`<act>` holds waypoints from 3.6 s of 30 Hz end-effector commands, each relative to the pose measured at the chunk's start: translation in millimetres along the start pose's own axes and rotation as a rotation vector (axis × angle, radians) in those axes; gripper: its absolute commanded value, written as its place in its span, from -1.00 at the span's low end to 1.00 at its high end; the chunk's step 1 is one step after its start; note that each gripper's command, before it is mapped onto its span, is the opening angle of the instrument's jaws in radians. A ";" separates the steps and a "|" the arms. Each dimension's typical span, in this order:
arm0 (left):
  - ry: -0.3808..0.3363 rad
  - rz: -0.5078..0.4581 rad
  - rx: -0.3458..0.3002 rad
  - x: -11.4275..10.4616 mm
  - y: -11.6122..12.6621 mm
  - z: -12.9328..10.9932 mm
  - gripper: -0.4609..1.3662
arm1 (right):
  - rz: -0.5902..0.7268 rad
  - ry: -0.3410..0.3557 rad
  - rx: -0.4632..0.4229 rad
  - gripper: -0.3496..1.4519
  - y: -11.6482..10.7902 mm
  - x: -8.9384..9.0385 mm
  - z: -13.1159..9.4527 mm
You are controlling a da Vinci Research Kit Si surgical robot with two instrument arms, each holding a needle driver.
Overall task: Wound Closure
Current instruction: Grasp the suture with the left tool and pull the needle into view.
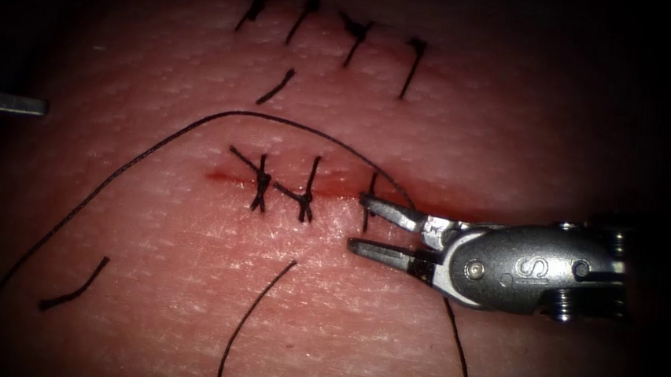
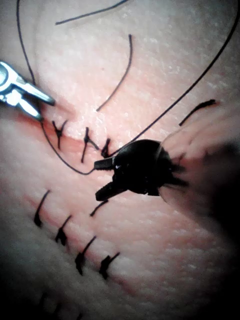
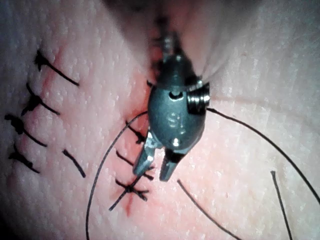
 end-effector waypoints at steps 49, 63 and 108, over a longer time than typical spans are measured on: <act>-0.464 0.020 0.090 -8.3 3.3 15.3 -0.88 | 0.006 -0.008 0.001 -0.58 -1.3 1.7 -1.5; -0.258 0.065 -0.019 5.5 6.7 29.2 -0.88 | 0.001 -0.048 0.078 -0.66 -3.5 3.6 -4.6; 0.035 0.297 0.042 34.2 -6.3 55.5 -0.88 | -0.008 -0.066 0.079 -0.70 -3.9 2.8 -4.6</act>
